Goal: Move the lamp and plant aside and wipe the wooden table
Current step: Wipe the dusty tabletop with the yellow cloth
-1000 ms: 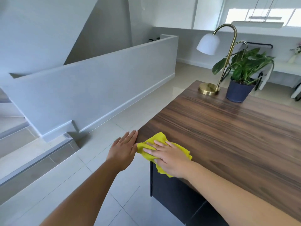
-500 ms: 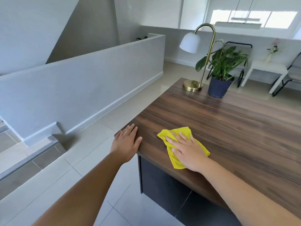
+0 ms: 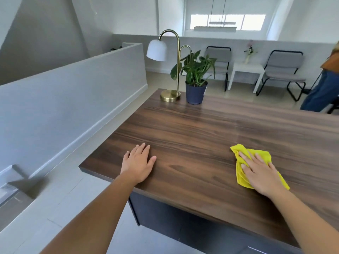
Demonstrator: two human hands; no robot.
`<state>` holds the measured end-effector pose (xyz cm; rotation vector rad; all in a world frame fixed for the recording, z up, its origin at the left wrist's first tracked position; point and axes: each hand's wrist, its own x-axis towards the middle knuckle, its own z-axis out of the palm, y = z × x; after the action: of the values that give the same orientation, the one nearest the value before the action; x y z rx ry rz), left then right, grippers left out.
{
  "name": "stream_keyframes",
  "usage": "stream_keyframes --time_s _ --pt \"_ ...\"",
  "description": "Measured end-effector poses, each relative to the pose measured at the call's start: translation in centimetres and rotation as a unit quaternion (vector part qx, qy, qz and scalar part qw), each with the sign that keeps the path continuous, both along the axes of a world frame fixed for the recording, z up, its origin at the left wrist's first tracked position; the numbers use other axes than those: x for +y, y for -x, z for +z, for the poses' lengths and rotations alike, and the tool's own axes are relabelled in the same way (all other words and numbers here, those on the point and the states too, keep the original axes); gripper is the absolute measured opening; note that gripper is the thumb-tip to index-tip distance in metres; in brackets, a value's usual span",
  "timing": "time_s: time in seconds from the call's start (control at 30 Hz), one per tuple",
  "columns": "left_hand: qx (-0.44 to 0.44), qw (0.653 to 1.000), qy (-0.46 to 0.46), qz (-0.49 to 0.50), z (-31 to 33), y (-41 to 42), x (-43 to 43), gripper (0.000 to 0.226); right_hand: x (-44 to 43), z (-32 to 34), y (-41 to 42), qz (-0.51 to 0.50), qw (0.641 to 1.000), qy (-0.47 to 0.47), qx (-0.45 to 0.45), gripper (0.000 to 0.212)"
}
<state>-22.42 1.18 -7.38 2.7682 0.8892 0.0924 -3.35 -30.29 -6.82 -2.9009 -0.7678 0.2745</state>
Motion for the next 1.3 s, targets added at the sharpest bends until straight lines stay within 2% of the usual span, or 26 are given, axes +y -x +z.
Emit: stream_keyframes --time_s 0.07,0.1,0.23,0.33,0.4,0.5,0.6,0.67,0.73,0.83,0.9,0.93,1.0,1.1,1.17,1.2,1.27,1.3 --pt "-0.001 1.000 -0.010 0.004 -0.1 -0.3 -0.1 0.059 2.7 0.1 -0.2 -0.028 0.999 0.025 -0.011 0.051" --pt "-0.003 1.000 -0.016 0.003 0.0 -0.5 0.1 0.059 4.6 0.1 0.4 -0.003 1.000 0.026 -0.017 0.052" --pt "-0.001 1.000 -0.020 -0.016 0.5 -1.9 1.4 0.057 11.0 -0.4 4.6 0.209 0.977 -0.015 -0.036 0.051" --pt "0.004 0.999 -0.020 -0.037 1.0 -4.3 2.4 0.058 11.0 -0.6 3.9 0.270 0.963 -0.023 -0.011 0.049" --pt "0.009 0.998 -0.017 -0.056 1.3 -6.4 2.8 0.059 9.5 -0.6 1.3 0.216 0.976 -0.028 -0.003 0.050" --pt "0.008 0.996 -0.022 -0.091 1.2 -9.2 3.0 0.060 5.8 -0.6 -4.1 0.007 1.000 -0.001 -0.015 0.056" --pt "0.008 0.991 -0.026 -0.130 0.6 -11.1 3.7 0.061 3.0 -0.6 -7.8 -0.202 0.979 0.009 -0.003 0.062" --pt "0.007 0.991 -0.017 -0.129 0.3 -12.2 4.5 0.061 4.3 -0.4 -8.7 -0.275 0.961 -0.011 0.020 0.067" --pt "0.010 0.992 -0.007 -0.127 0.0 -13.0 5.1 0.062 7.9 0.0 -8.4 -0.242 0.970 -0.010 0.031 0.069" --pt "-0.004 0.991 -0.014 -0.132 -0.8 -13.2 5.1 0.062 14.3 -0.6 -6.4 -0.007 1.000 -0.004 0.000 0.055" --pt "-0.026 0.991 -0.018 -0.129 -1.2 -13.2 5.2 0.061 16.6 -0.9 -5.9 0.128 0.991 -0.033 0.012 0.048" --pt "-0.032 0.991 -0.018 -0.130 -1.3 -13.2 5.2 0.060 16.6 -0.7 -6.6 0.156 0.986 -0.051 0.030 0.047" --pt "-0.036 0.990 -0.024 -0.131 -1.4 -13.2 5.3 0.060 15.0 -0.3 -9.2 0.127 0.989 -0.063 0.041 0.046" --pt "-0.037 0.990 -0.028 -0.134 -1.3 -13.2 5.3 0.061 9.9 -0.2 -13.3 -0.089 0.996 -0.014 -0.009 0.049" --pt "-0.039 0.990 -0.028 -0.135 -1.4 -13.1 5.3 0.062 6.8 -0.5 -13.9 -0.224 0.974 -0.014 -0.018 0.051" --pt "-0.039 0.990 -0.030 -0.135 -1.4 -13.1 5.3 0.062 6.1 -0.6 -13.6 -0.259 0.966 -0.022 -0.009 0.052" --pt "-0.039 0.990 -0.036 -0.134 -1.4 -13.1 5.2 0.064 6.5 -0.4 -12.0 -0.246 0.969 -0.007 -0.006 0.052" --pt "-0.039 0.990 -0.040 -0.132 -1.3 -13.1 5.1 0.064 7.1 -0.2 -10.8 -0.202 0.979 0.009 -0.012 0.052"
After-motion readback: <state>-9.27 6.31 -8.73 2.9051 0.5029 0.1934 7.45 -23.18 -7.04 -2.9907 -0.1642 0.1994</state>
